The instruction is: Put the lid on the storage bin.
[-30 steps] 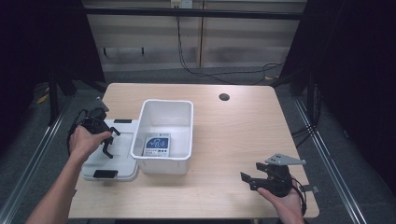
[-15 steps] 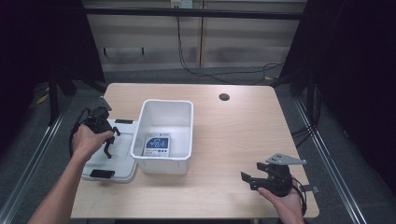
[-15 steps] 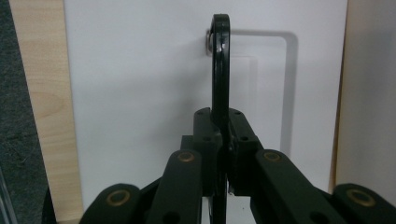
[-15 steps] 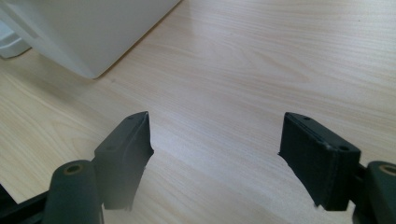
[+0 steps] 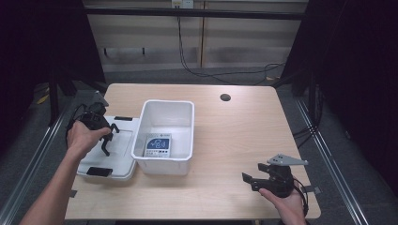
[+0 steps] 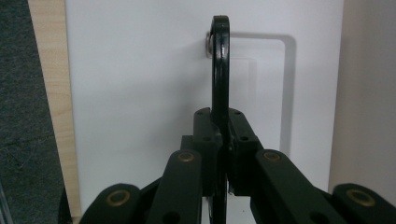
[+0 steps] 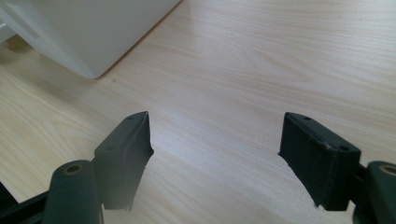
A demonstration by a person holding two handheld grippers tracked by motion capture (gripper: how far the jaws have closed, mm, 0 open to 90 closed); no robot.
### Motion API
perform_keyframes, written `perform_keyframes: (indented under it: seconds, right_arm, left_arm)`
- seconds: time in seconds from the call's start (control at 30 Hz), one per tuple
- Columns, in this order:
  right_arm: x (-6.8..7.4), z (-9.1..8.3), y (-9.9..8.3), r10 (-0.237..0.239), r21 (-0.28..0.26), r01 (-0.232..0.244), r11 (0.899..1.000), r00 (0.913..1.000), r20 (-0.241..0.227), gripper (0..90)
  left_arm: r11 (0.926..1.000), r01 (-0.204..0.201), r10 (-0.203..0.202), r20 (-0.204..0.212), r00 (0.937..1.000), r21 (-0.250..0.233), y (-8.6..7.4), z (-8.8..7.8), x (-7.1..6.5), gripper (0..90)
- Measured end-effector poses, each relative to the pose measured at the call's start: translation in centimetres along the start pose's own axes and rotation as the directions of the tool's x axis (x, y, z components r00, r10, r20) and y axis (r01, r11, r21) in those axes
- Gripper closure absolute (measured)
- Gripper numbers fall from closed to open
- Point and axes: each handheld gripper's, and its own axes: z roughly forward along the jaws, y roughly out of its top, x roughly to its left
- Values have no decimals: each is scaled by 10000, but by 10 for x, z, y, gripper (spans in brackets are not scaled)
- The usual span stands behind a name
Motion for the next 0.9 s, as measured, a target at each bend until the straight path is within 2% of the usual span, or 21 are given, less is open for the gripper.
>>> perform_keyframes:
  seconds: [0.3,0.4,0.6,0.67,0.9]
  right_arm:
    - [0,0,0,-36,-31,36,10000,10000,-6,236]
    - [0,0,0,-35,-36,35,10000,10000,3,210]
    - [0,-1,0,21,-58,-21,10000,10000,15,170]
    - [0,-1,0,16,-65,-16,10000,10000,3,169]
    - [0,0,0,-27,-32,27,10000,10000,10,169]
  left_arm:
    - [9999,-123,123,109,9999,-16,-1,-12,3,846]
    - [9999,-112,111,263,9996,13,-3,-17,5,847]
    - [9998,-175,177,255,9995,-79,-4,-28,6,847]
    - [9996,-166,172,266,9995,-227,-5,-35,7,847]
    - [9995,-162,169,229,9996,-289,-6,-48,11,847]
